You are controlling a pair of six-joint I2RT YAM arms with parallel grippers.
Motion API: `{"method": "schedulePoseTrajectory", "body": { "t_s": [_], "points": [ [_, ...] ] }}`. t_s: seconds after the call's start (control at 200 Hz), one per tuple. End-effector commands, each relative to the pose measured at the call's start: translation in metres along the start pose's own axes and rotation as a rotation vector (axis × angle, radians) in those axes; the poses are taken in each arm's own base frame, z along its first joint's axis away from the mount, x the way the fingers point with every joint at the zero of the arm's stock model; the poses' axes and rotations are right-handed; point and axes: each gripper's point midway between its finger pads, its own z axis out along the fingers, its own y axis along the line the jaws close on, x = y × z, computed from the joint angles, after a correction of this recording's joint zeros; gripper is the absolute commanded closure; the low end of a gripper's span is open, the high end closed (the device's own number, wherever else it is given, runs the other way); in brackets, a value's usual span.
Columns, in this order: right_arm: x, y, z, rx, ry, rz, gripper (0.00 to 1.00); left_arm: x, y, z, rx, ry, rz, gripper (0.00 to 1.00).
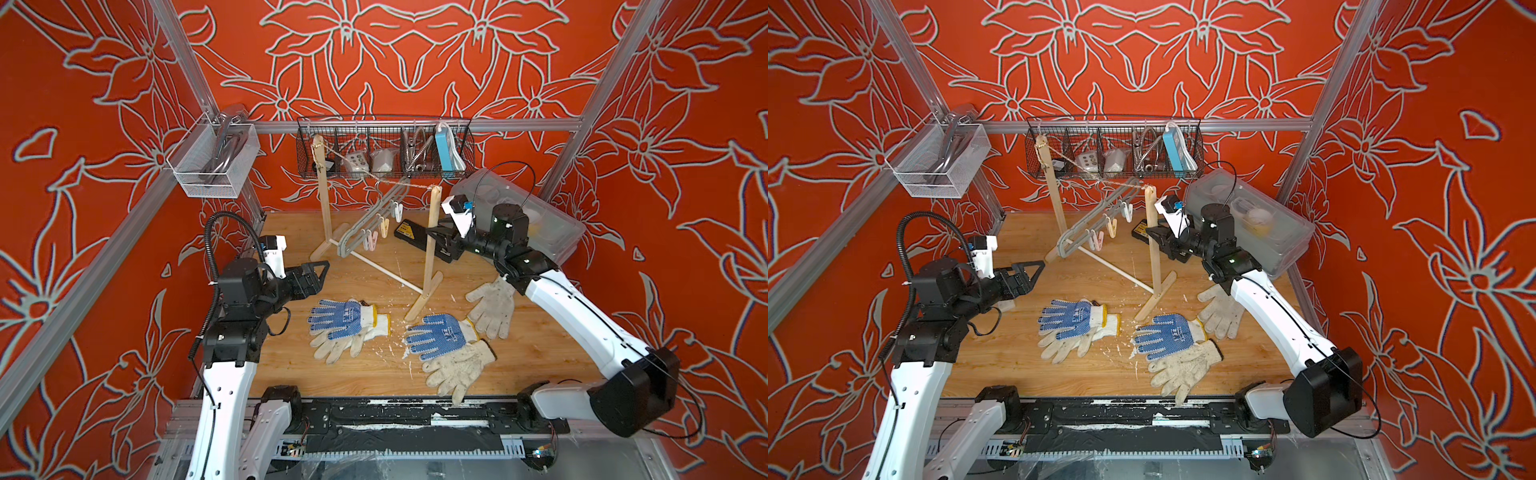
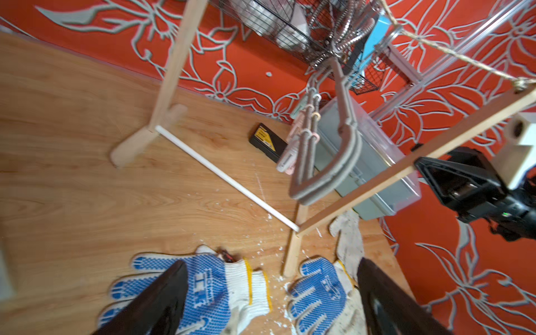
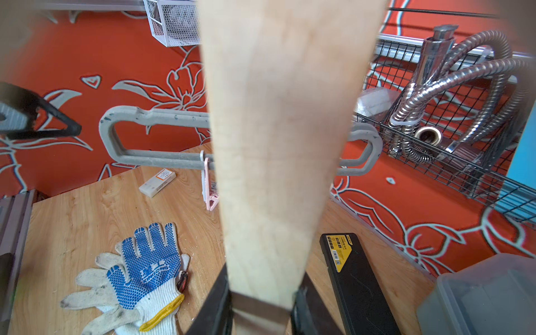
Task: Clip the gloves onto a hanger to dry
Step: Move the clothesline to the center of the board.
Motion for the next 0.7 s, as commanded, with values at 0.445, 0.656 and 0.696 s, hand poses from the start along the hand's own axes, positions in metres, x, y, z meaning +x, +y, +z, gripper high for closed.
{"method": "schedulePoseTrajectory", "body": {
  "t_s": [0.445,0.656,0.696],
  "points": [
    [0.005,-0.001,-0.028,-0.164,0.004,-0.088,0.79,-0.106,0.053,0.063,0.003,-0.136,0.133,0.12],
    [0.008,0.001,-0.027,-0.190,0.016,-0.085,0.79,-0.140,0.053,0.107,0.139,-0.106,0.253,0.13],
    [0.008,0.001,-0.027,-0.194,0.015,-0.084,0.79,-0.144,0.056,0.115,0.148,-0.100,0.269,0.13]
  ]
}}
